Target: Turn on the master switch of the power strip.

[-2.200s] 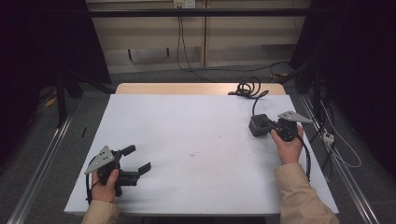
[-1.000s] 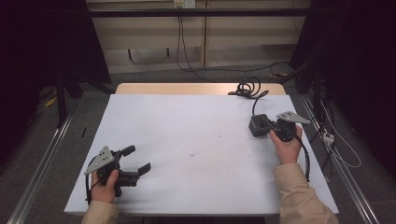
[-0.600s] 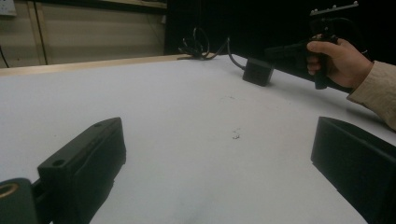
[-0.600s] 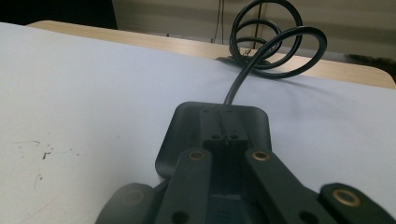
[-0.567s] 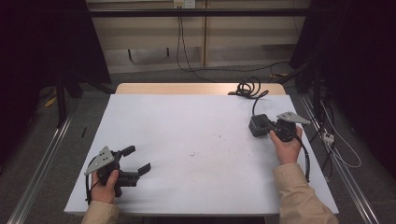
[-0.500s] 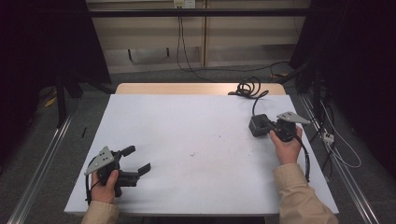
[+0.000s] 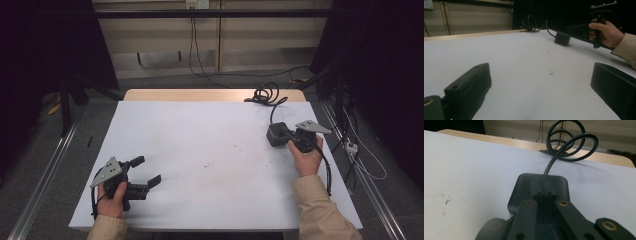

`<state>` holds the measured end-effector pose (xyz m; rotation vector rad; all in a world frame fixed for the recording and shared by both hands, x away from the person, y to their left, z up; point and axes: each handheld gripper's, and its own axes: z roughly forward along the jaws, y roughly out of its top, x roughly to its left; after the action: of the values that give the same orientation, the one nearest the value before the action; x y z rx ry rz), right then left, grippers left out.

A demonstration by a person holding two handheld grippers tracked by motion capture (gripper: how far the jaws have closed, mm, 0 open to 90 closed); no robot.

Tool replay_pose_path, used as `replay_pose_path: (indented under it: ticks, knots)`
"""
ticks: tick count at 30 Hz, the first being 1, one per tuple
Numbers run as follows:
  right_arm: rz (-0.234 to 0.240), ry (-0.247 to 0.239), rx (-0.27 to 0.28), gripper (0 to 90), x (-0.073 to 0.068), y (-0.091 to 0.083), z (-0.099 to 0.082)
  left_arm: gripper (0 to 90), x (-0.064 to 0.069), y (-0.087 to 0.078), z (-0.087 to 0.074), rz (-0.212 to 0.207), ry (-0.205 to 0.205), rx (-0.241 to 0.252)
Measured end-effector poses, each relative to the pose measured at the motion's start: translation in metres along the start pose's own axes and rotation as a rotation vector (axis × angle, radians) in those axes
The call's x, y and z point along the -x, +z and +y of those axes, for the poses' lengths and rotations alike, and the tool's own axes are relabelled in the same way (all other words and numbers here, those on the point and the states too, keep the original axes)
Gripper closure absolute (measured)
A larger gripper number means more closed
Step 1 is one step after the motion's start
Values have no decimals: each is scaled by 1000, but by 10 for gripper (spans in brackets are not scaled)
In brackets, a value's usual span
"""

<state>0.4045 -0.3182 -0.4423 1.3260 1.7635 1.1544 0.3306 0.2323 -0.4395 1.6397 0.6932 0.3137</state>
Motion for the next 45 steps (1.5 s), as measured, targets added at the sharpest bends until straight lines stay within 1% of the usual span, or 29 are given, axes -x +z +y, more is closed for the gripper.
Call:
replay_pose_path:
  ticks: [1,4,7,10,13,20,25,28,30,32,45]
  knots:
    - [-4,-10,-1,900,-1,0,0,28,0,0,0,1,0,0]
    - [-9,-13,0,900,-2,0,0,28,0,0,0,0,0,-1]
    - [-1,2,2,900,0,0,0,28,0,0,0,0,0,-1]
    - [-5,-4,-3,900,-2,0,1,28,0,0,0,0,-2,2]
    - [0,4,0,900,-1,0,1,28,-1,0,0,1,-1,2]
    - [1,-9,-1,900,-1,-1,1,28,0,1,0,-3,-4,2]
    - [9,2,0,900,1,-2,2,28,-1,2,0,-3,-4,1]
    - [6,-8,-3,900,0,-2,2,28,0,2,1,-4,-1,2]
    - [8,-1,0,900,1,-2,2,28,0,2,1,-4,0,0]
    - [5,-7,1,900,1,-2,2,28,0,2,1,-3,-2,1]
    - [-1,-4,5,900,2,-1,2,28,0,2,0,-3,-2,1]
